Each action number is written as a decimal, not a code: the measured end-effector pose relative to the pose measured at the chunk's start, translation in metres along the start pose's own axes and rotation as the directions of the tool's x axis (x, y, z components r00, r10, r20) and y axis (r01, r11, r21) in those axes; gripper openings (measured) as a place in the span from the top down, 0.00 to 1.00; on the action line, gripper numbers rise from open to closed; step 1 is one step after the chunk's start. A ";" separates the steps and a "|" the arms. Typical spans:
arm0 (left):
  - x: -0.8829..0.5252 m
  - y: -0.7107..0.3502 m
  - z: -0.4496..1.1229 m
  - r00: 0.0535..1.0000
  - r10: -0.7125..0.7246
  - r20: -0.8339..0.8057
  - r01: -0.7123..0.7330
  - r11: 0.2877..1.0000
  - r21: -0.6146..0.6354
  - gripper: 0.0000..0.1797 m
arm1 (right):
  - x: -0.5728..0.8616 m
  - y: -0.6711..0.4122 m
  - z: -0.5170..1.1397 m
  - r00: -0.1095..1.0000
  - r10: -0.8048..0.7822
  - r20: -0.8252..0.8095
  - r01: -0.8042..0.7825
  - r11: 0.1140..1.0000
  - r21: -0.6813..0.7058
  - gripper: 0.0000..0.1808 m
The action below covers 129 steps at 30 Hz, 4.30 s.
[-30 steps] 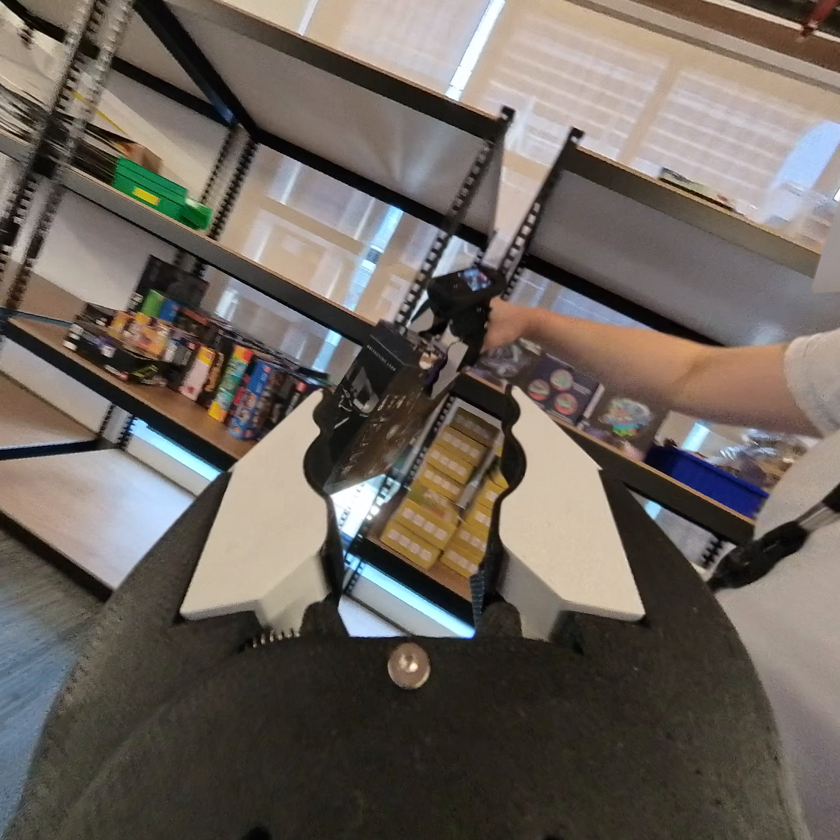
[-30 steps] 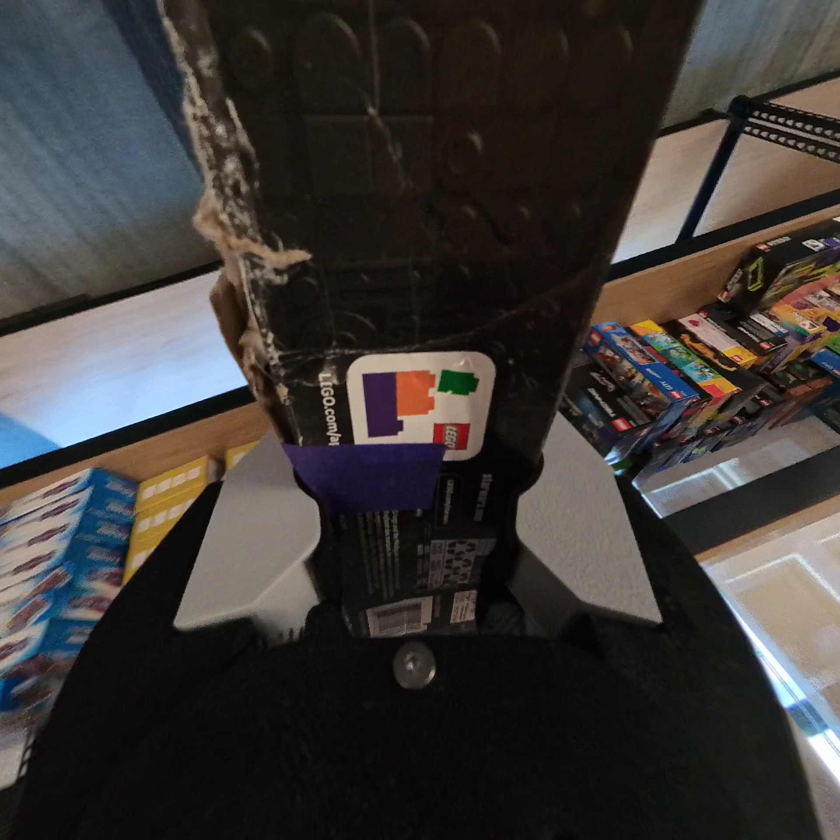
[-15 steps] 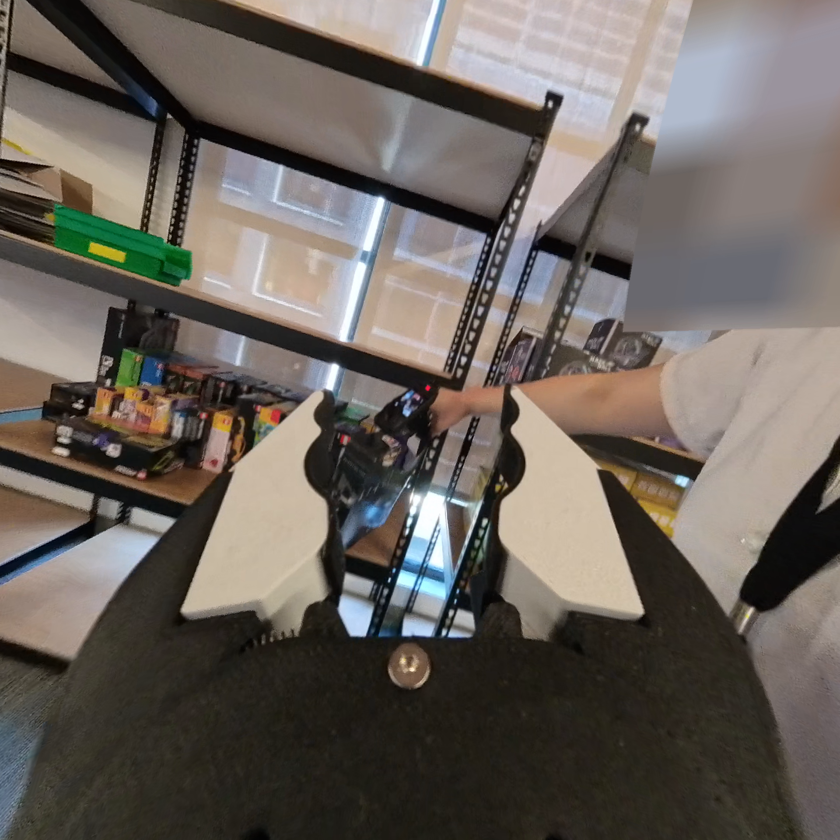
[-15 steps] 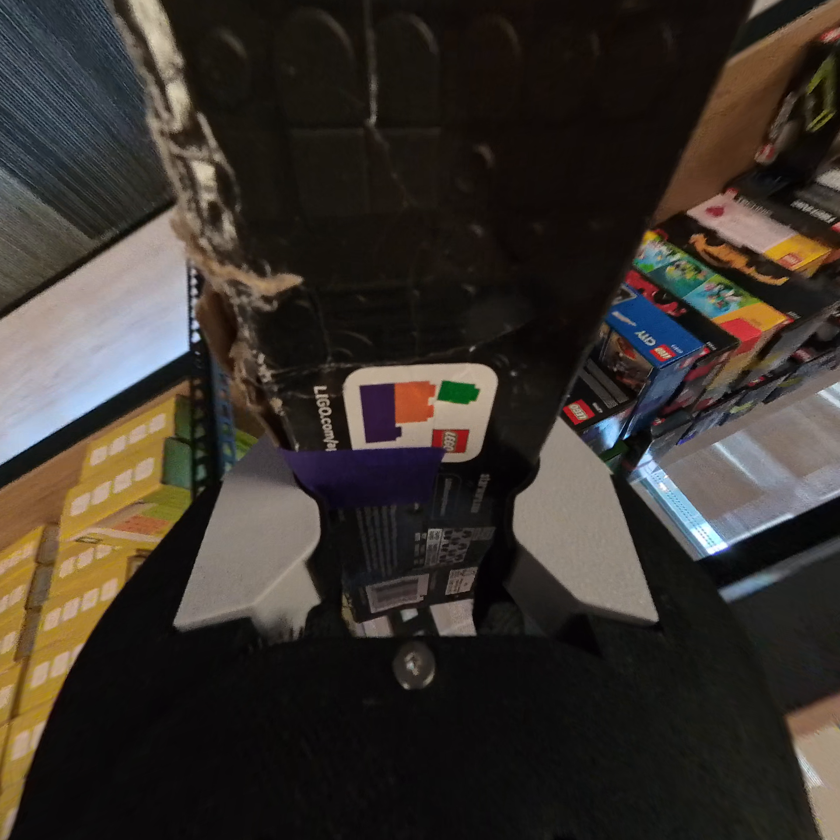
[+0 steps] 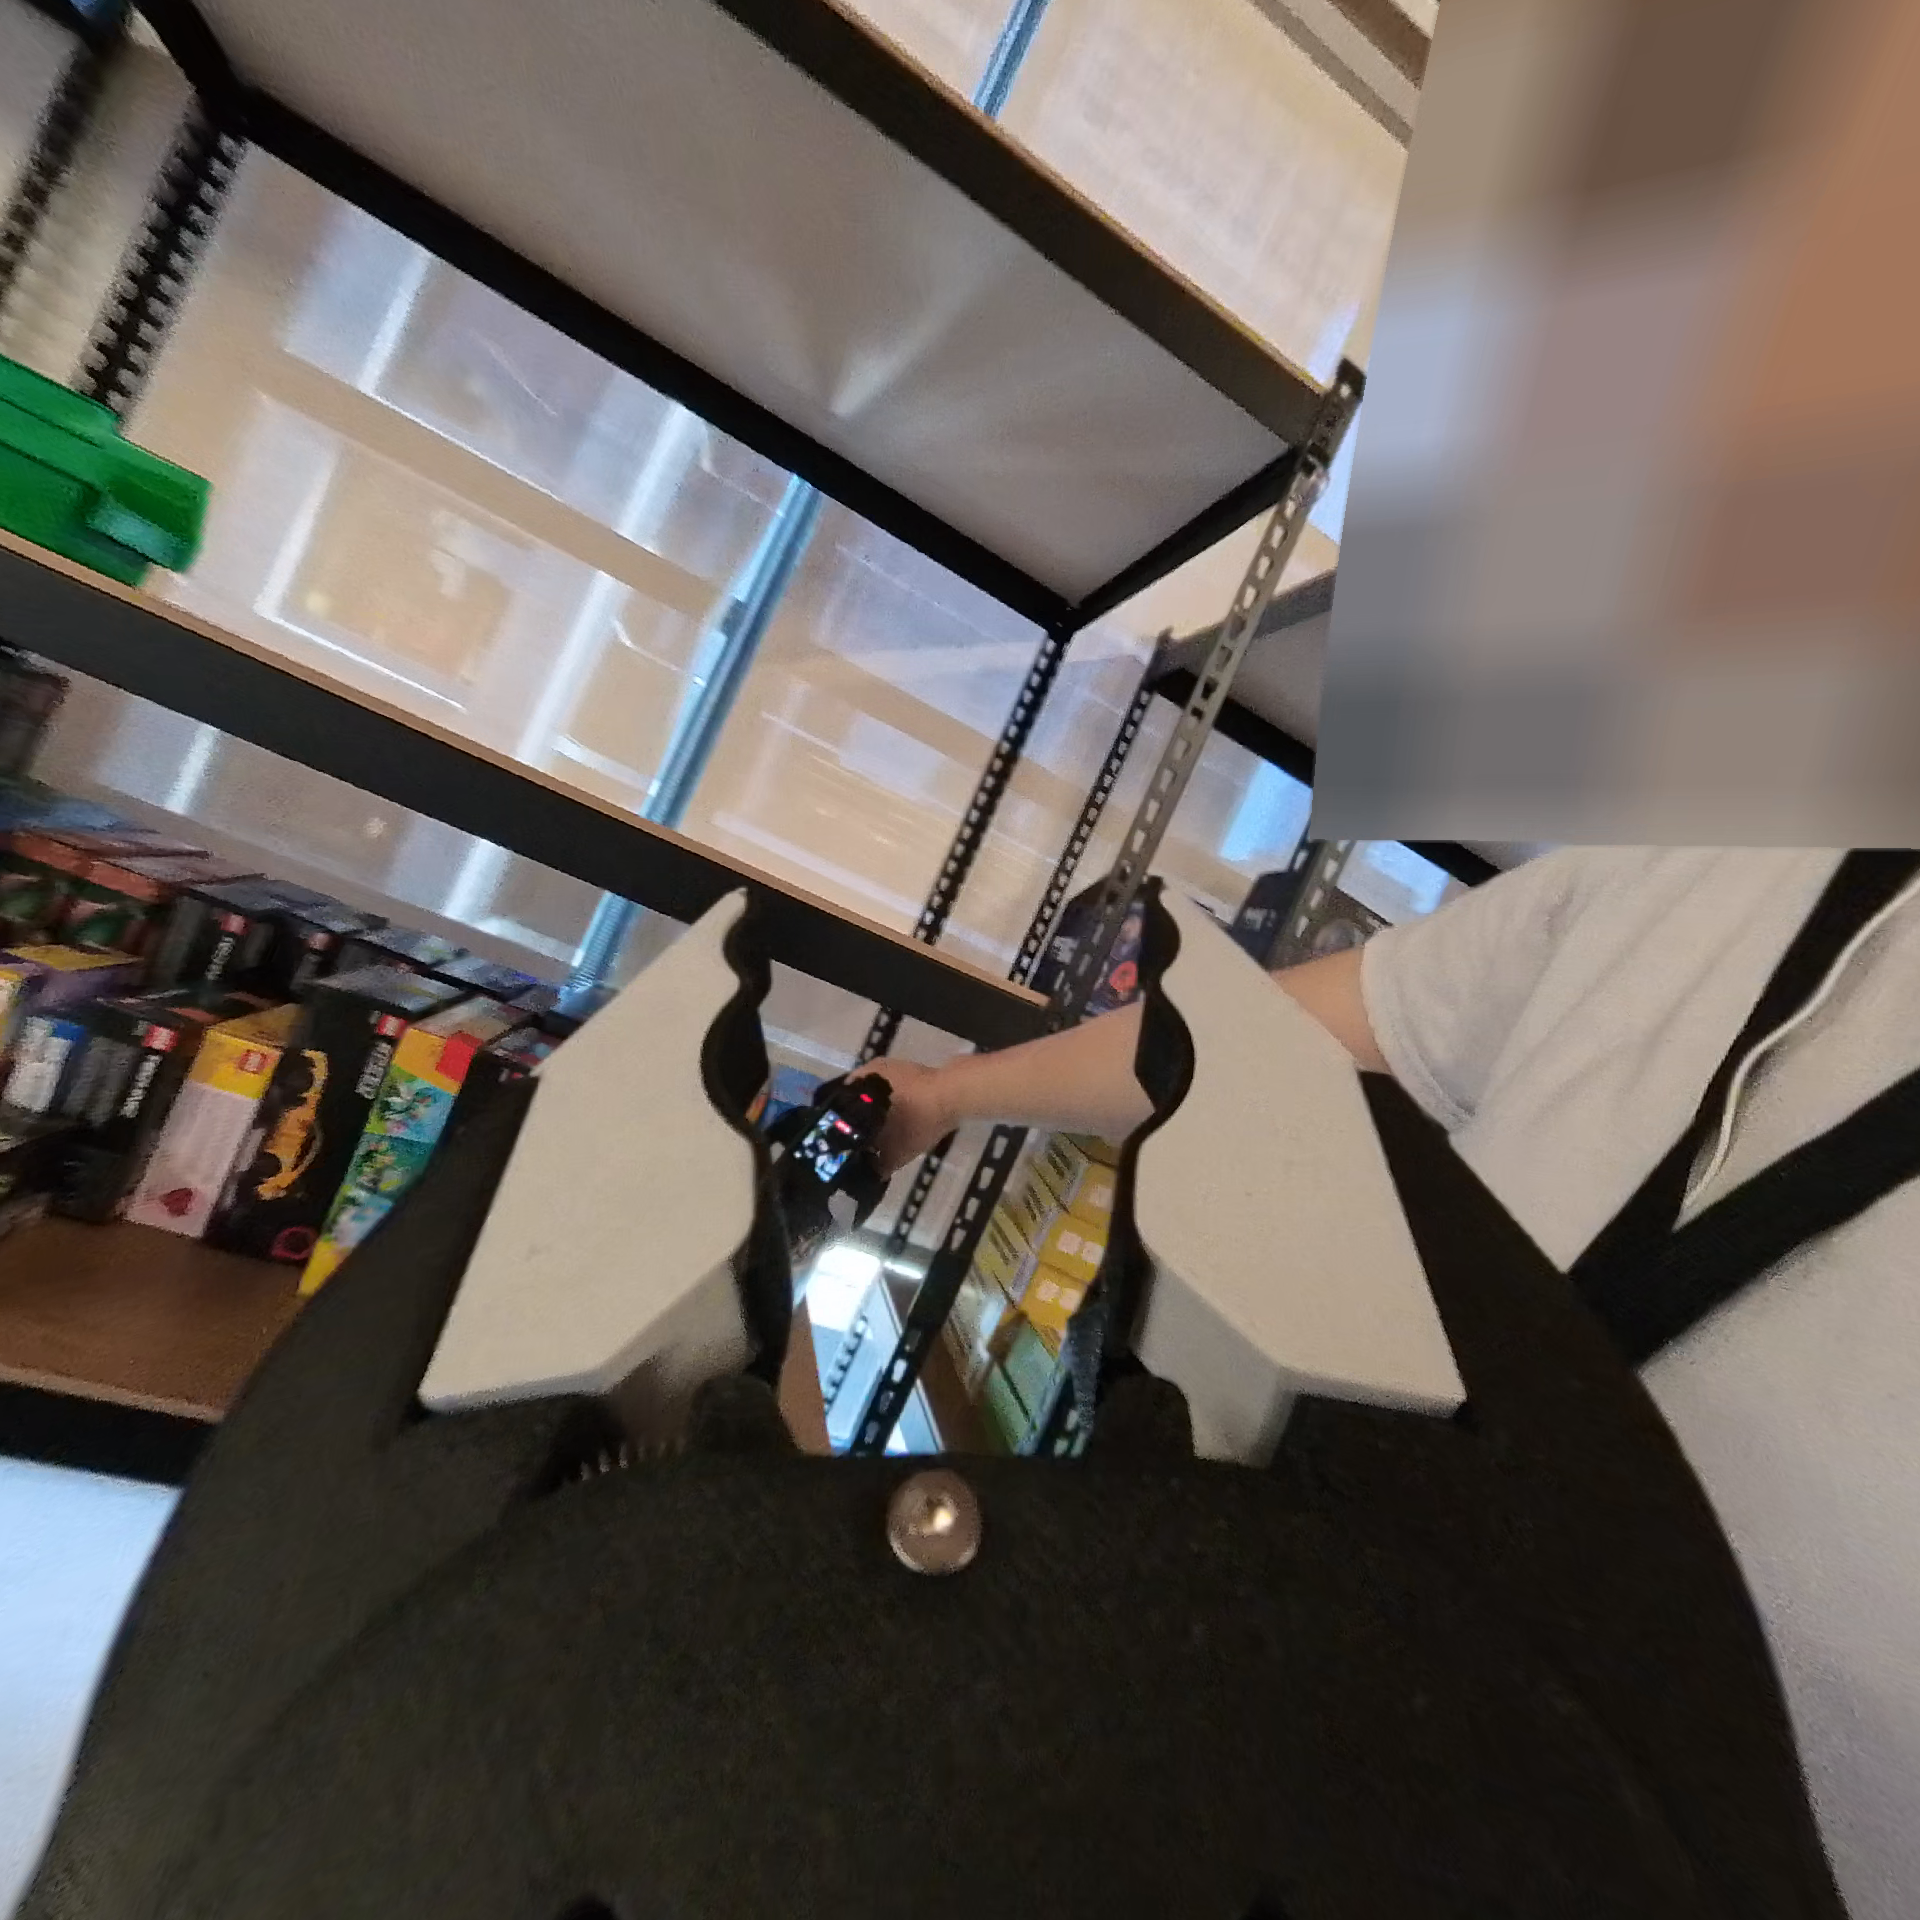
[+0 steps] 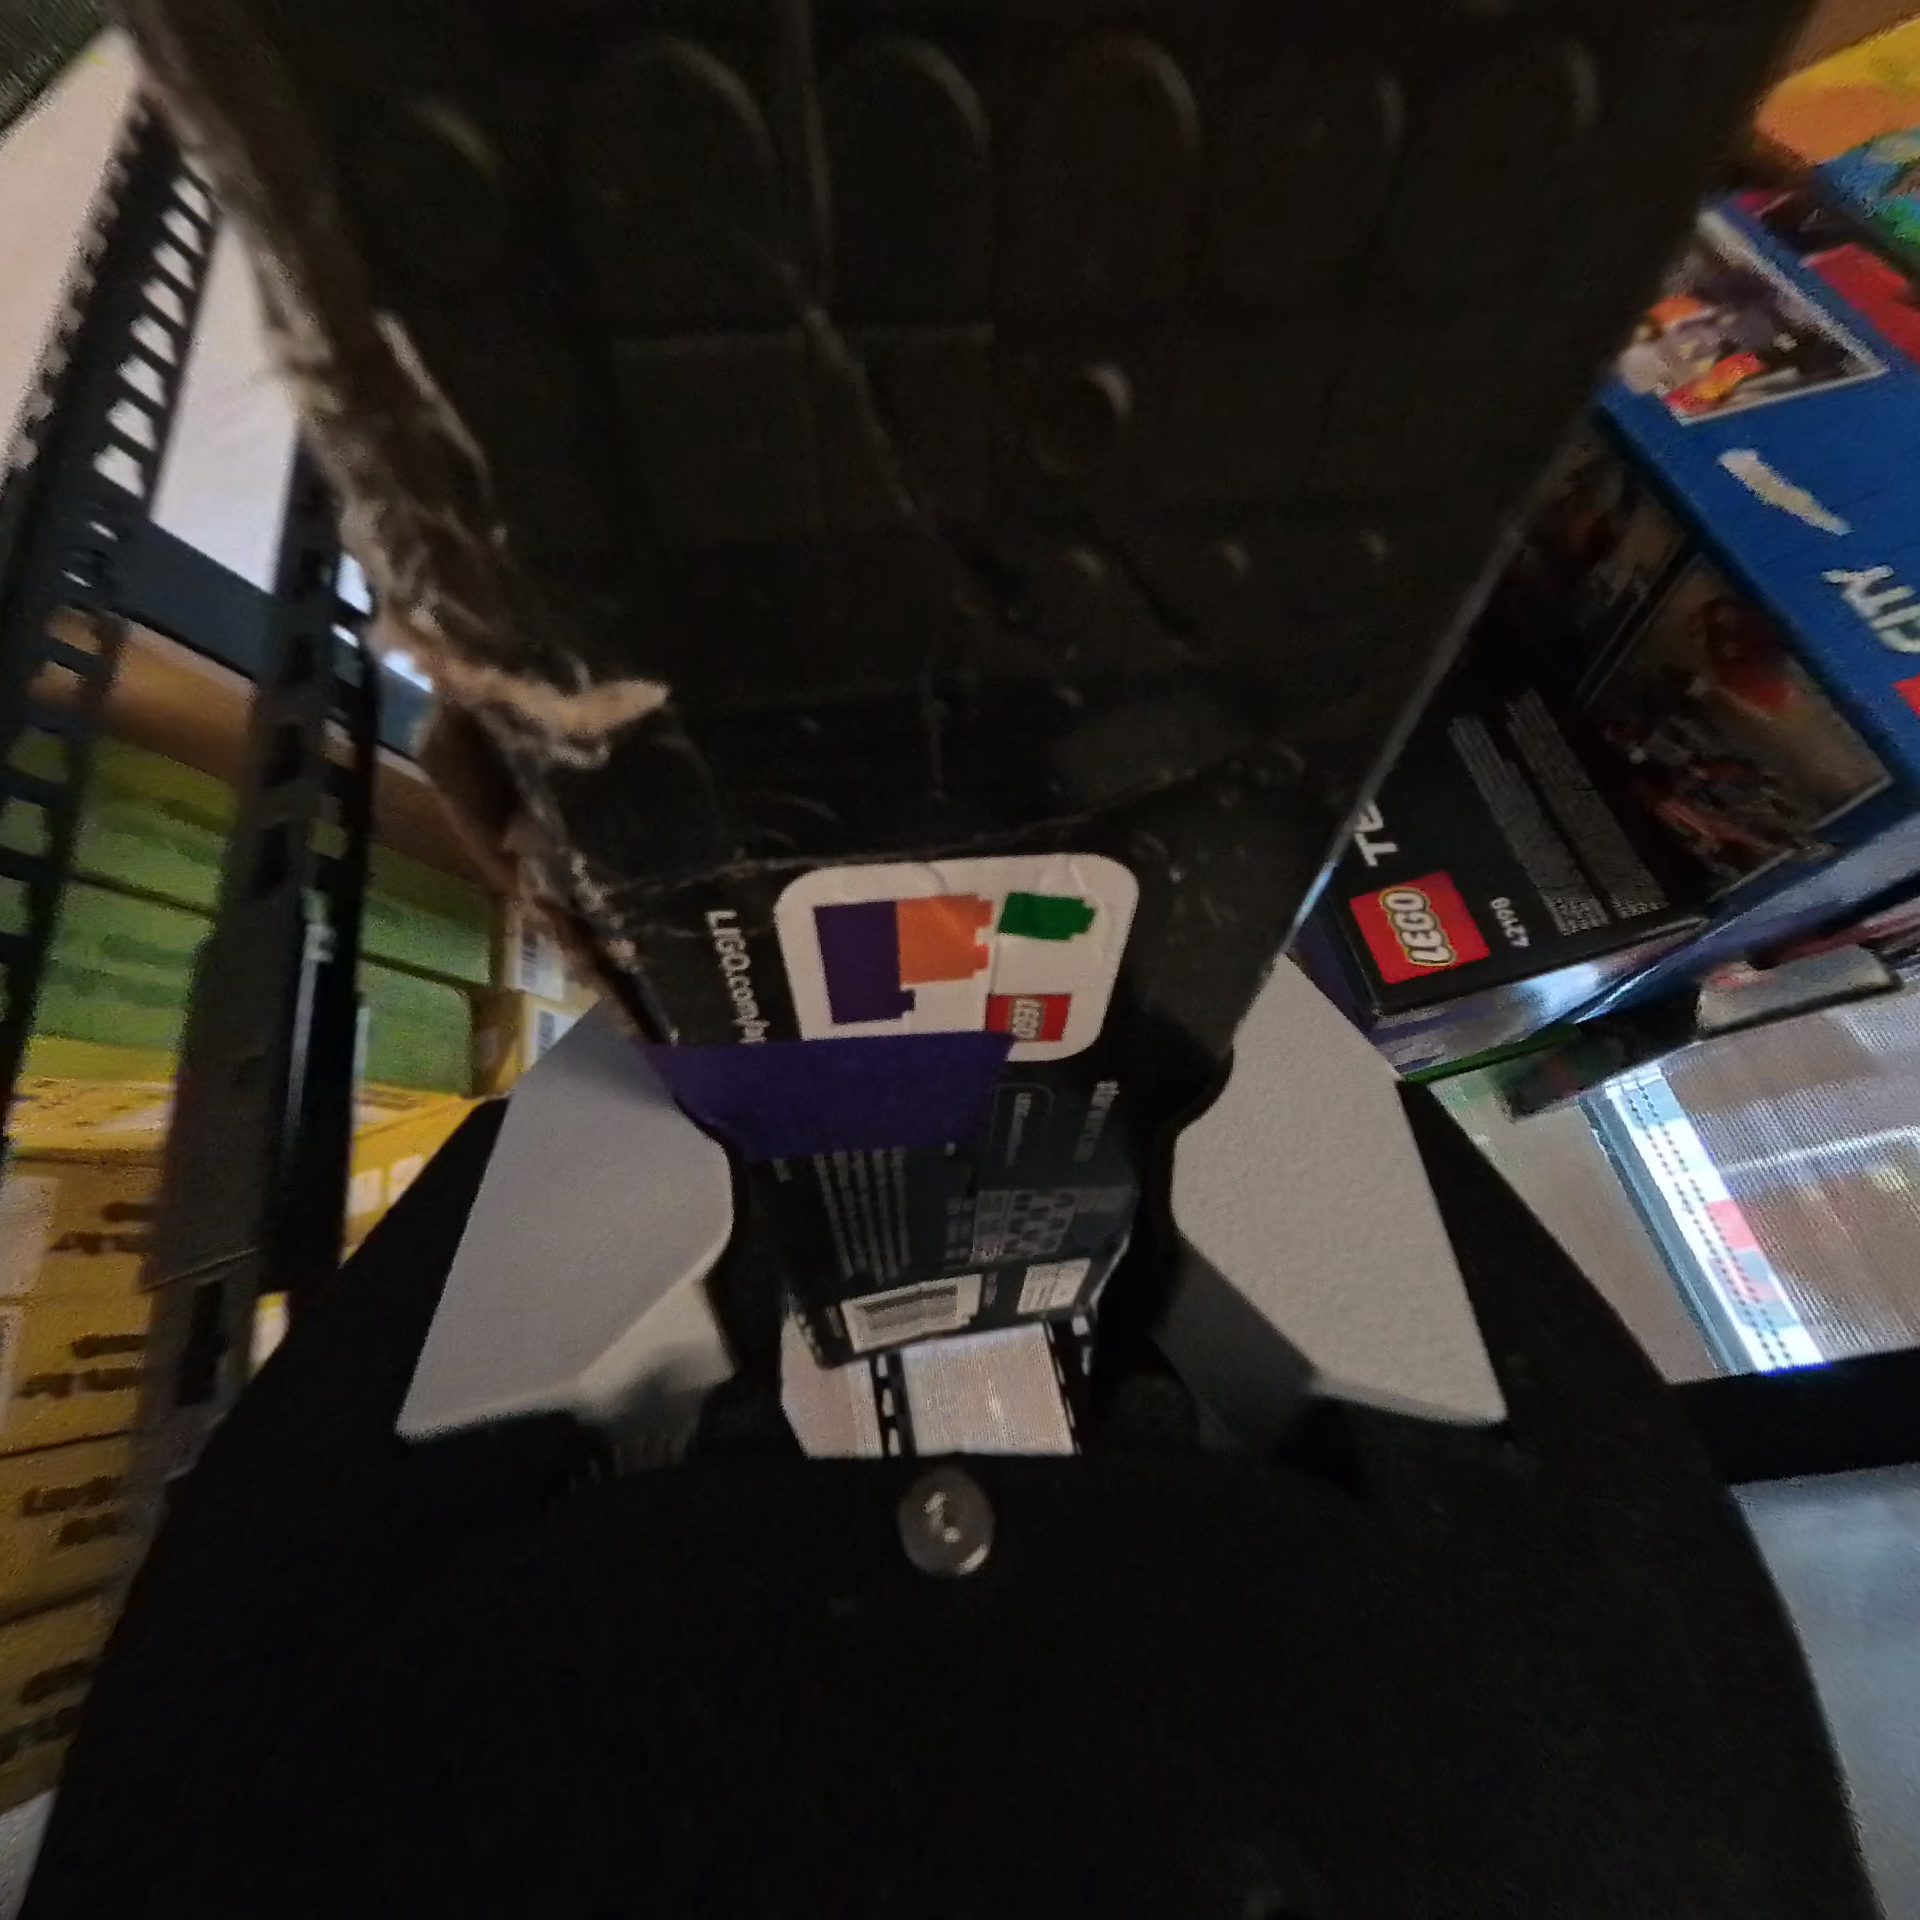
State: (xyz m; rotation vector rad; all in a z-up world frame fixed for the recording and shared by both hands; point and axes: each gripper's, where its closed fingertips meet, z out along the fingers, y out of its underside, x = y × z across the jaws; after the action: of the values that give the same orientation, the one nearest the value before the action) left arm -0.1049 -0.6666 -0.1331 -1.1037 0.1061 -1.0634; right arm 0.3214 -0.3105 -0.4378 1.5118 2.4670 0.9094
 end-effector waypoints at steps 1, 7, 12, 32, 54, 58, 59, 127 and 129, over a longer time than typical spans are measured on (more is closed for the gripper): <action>-0.011 0.001 0.008 1.000 -0.010 -0.026 0.010 1.000 -0.023 0.61 | 0.002 0.004 0.008 1.000 -0.008 -0.008 0.008 1.000 -0.020 0.54; -0.082 -0.001 0.037 0.979 -0.146 -0.145 0.127 0.983 -0.132 0.62 | 0.010 0.036 0.040 0.999 0.007 -0.035 -0.013 0.984 -0.178 0.53; -0.138 -0.010 0.043 0.943 -0.261 -0.206 0.208 0.946 -0.248 0.62 | 0.020 0.043 0.039 0.988 0.141 -0.068 -0.153 0.964 -0.219 0.51; -0.218 -0.007 0.092 0.879 -0.405 -0.252 0.303 0.882 -0.360 0.61 | -0.016 0.083 -0.011 0.736 0.585 -0.341 -0.677 0.641 -0.361 0.61; -0.269 -0.051 0.109 0.838 -0.454 -0.304 0.268 0.827 -0.495 0.63 | 0.037 -0.078 0.028 -0.959 0.262 0.108 -0.188 -0.874 0.449 0.19; -0.288 -0.059 0.104 0.848 -0.466 -0.254 0.301 0.816 -0.493 0.63 | 0.020 -0.064 0.038 -0.989 0.138 0.054 -0.094 -0.867 0.490 0.26; -0.291 -0.059 0.104 0.855 -0.455 -0.249 0.290 0.817 -0.498 0.63 | 0.018 -0.058 0.040 -0.988 0.145 0.058 -0.097 -0.860 0.502 0.27; -0.347 -0.001 0.045 0.785 -0.306 -0.539 -0.156 0.744 -0.649 0.71 | -0.090 -0.201 -0.242 -0.832 0.554 -0.021 -0.458 -0.667 0.587 1.00; -0.309 0.012 0.055 0.708 -0.337 -0.620 -0.214 0.735 -0.644 0.72 | -0.141 -0.186 -0.285 -0.903 0.427 -0.041 -0.340 -0.656 0.674 0.91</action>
State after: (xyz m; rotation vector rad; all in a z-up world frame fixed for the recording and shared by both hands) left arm -0.2313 -0.4005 -0.2423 -1.2778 1.1930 -1.5403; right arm 0.1370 -0.6127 -0.3360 -1.7267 0.5668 -0.5631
